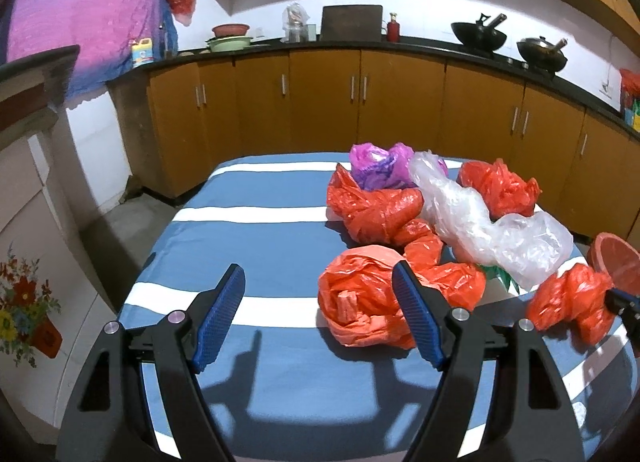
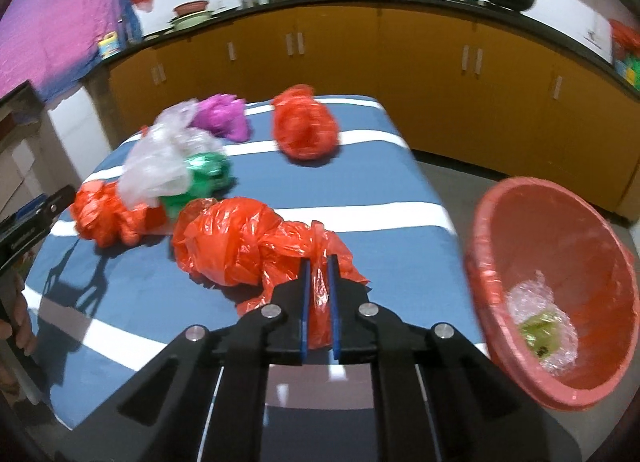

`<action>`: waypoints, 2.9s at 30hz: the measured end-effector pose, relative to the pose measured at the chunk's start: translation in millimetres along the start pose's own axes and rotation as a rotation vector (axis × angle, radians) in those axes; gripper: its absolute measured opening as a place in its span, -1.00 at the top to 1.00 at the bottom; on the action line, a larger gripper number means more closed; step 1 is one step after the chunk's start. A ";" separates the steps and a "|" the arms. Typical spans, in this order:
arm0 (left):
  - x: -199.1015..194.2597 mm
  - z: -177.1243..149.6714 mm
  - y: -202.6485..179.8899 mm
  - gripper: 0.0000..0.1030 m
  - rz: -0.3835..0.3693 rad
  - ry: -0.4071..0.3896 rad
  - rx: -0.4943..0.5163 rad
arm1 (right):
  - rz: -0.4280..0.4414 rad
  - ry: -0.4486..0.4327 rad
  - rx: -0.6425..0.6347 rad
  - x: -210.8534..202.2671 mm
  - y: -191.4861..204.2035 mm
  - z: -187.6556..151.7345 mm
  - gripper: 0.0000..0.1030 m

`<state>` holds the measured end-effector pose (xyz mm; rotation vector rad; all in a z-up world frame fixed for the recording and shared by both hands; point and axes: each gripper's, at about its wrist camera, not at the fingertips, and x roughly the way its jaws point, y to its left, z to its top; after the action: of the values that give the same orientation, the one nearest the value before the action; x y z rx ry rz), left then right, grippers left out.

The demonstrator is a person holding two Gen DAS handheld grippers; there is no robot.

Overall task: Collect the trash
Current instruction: 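Grasp a red bag with the right tool while the left tool grasps another red bag, then carry the red bags toward the red basket with both tools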

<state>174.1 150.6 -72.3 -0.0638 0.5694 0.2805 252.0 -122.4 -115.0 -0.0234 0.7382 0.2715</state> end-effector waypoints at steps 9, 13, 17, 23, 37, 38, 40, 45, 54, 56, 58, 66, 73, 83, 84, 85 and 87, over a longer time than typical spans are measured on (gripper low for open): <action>21.7 2.1 -5.4 -0.46 -0.072 0.070 0.019 | -0.037 -0.015 0.047 -0.5 -20.7 6.5 0.82; 26.2 2.1 -6.4 0.01 -0.146 0.096 0.005 | -0.036 -0.013 0.045 -0.4 -19.6 6.8 0.82; 25.9 1.3 -11.8 0.31 -0.193 0.102 0.032 | -0.035 -0.008 0.046 -0.2 -18.0 5.6 0.82; 22.8 -1.2 -10.9 0.60 -0.185 0.101 0.041 | -0.035 -0.009 0.045 -0.5 -16.7 5.0 0.82; -8.2 5.9 20.8 0.70 -0.112 0.043 -0.024 | -0.027 -0.044 0.058 -16.1 -18.9 8.6 0.87; -10.0 6.9 22.9 0.71 -0.106 0.038 -0.029 | -0.025 -0.047 0.058 -17.5 -19.1 8.9 0.87; -13.2 9.2 26.2 0.72 -0.094 0.031 -0.041 | -0.021 -0.053 0.058 -21.1 -19.0 9.1 0.87; -24.9 18.1 29.2 0.73 -0.087 -0.003 -0.062 | -0.009 -0.073 0.062 -30.4 -19.3 11.3 0.89; -42.6 34.5 11.0 0.74 -0.127 -0.053 -0.060 | 0.010 -0.105 0.068 -45.8 -20.8 14.4 0.92; -44.0 35.5 8.3 0.74 -0.136 -0.054 -0.063 | 0.017 -0.108 0.069 -48.1 -21.1 13.3 0.92; -45.8 37.0 4.5 0.74 -0.147 -0.057 -0.060 | 0.022 -0.114 0.073 -50.3 -21.9 13.7 0.93; -51.8 44.4 -18.9 0.75 -0.190 -0.077 -0.034 | 0.016 -0.151 0.086 -62.4 -28.4 22.1 0.94; -52.6 43.1 -38.9 0.75 -0.220 -0.078 -0.009 | 0.017 -0.165 0.082 -67.0 -29.3 24.9 0.94; -59.1 44.8 -73.3 0.75 -0.287 -0.086 0.025 | -0.030 -0.218 0.094 -84.0 -49.3 34.0 0.94; -60.2 45.8 -80.4 0.75 -0.299 -0.087 0.029 | -0.040 -0.225 0.099 -86.9 -54.3 34.9 0.94; -61.5 46.6 -87.0 0.75 -0.311 -0.089 0.033 | -0.049 -0.230 0.104 -88.9 -58.1 35.3 0.94; -64.8 47.1 -101.2 0.75 -0.338 -0.093 0.045 | -0.074 -0.243 0.116 -95.3 -70.7 36.1 0.94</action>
<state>174.8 44.0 0.5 -0.1019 0.4628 -0.0577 226.4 -208.9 -29.8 0.0911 0.5096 0.1565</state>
